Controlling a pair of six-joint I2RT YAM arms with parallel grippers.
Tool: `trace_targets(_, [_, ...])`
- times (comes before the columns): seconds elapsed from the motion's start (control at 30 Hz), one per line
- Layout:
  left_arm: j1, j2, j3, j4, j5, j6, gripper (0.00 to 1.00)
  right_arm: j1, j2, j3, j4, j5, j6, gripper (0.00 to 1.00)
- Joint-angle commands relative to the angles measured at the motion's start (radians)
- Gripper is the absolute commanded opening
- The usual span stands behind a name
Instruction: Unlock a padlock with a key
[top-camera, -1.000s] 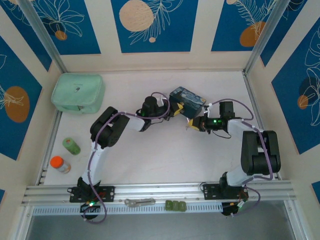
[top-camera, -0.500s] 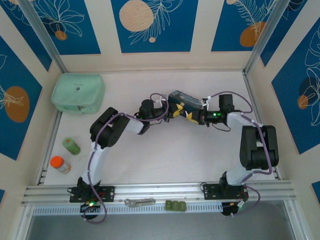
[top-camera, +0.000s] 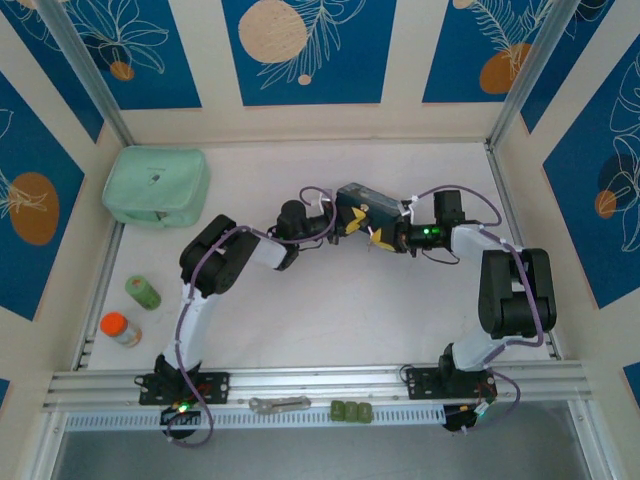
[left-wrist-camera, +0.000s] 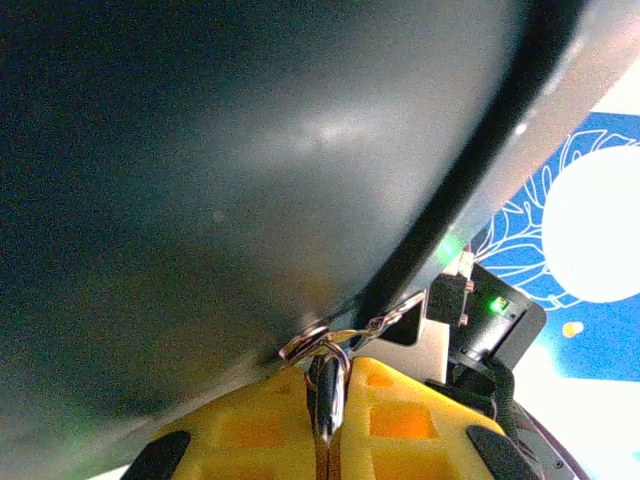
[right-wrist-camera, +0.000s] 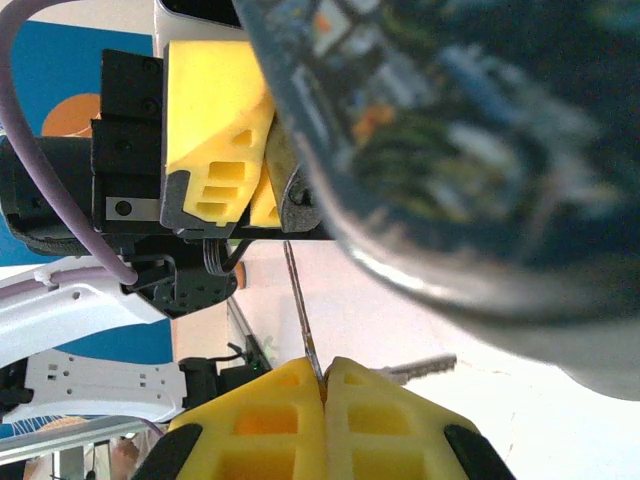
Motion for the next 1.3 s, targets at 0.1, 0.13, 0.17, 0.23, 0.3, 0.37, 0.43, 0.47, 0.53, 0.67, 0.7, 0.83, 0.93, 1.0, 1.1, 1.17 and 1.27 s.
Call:
trace_targets(0.1, [-0.009, -0.051, -0.009, 0.167, 0.023, -0.004, 0.0, 0.005, 0.011, 0.012, -0.015, 0.02, 0.012, 0.0])
trace_targets(0.13, [-0.009, -0.051, -0.012, 0.176, 0.022, -0.008, 0.0, 0.004, 0.011, 0.012, -0.015, 0.024, 0.012, 0.0])
trace_targets(0.17, [-0.01, -0.051, -0.015, 0.182, 0.022, -0.01, 0.0, 0.005, 0.013, 0.01, -0.015, 0.027, 0.013, 0.0])
trace_targets(0.23, [-0.01, -0.049, -0.019, 0.195, 0.022, -0.012, 0.0, 0.004, 0.012, 0.01, -0.012, 0.031, 0.016, 0.0])
trace_targets(0.3, [-0.012, -0.048, -0.018, 0.199, 0.027, -0.015, 0.0, 0.005, 0.013, 0.01, -0.006, 0.031, 0.022, 0.0])
trace_targets(0.37, [-0.015, -0.05, -0.018, 0.198, 0.034, -0.01, 0.0, 0.007, 0.011, 0.01, 0.005, 0.02, 0.027, 0.0])
trace_targets(0.43, [-0.018, -0.052, -0.019, 0.19, 0.04, -0.001, 0.0, 0.014, 0.008, 0.017, 0.006, 0.015, 0.026, 0.0])
trace_targets(0.47, [-0.02, -0.053, -0.02, 0.186, 0.04, 0.004, 0.0, 0.018, 0.007, 0.021, 0.003, 0.015, 0.023, 0.0])
trace_targets(0.53, [-0.021, -0.052, -0.024, 0.181, 0.04, 0.01, 0.0, 0.022, 0.005, 0.023, 0.004, 0.006, 0.022, 0.0])
trace_targets(0.67, [-0.021, -0.048, -0.035, 0.181, 0.034, 0.016, 0.0, 0.024, -0.012, 0.015, -0.007, -0.017, 0.012, 0.0])
trace_targets(0.7, [-0.021, -0.046, -0.036, 0.181, 0.031, 0.017, 0.0, 0.022, -0.019, 0.011, -0.016, -0.016, 0.004, 0.0])
trace_targets(0.83, [-0.021, -0.037, -0.031, 0.184, 0.026, 0.017, 0.0, 0.015, -0.045, -0.007, -0.042, -0.01, -0.01, 0.0])
trace_targets(0.93, [-0.023, -0.033, -0.018, 0.189, 0.033, 0.016, 0.0, 0.012, -0.045, -0.013, -0.037, -0.006, -0.008, 0.0])
trace_targets(1.0, [-0.022, -0.038, -0.012, 0.19, 0.043, 0.017, 0.0, 0.012, -0.034, -0.009, -0.019, -0.006, 0.007, 0.0])
trace_targets(1.1, [-0.024, -0.045, -0.016, 0.201, 0.055, 0.018, 0.0, 0.015, -0.014, 0.01, -0.004, 0.0, 0.026, 0.0])
trace_targets(1.17, [-0.024, -0.051, -0.025, 0.21, 0.057, 0.011, 0.0, 0.017, -0.004, 0.023, -0.015, 0.011, 0.023, 0.0])
trace_targets(1.27, [-0.024, -0.061, -0.041, 0.21, 0.057, 0.014, 0.0, 0.017, 0.005, 0.03, -0.042, 0.038, 0.013, 0.0])
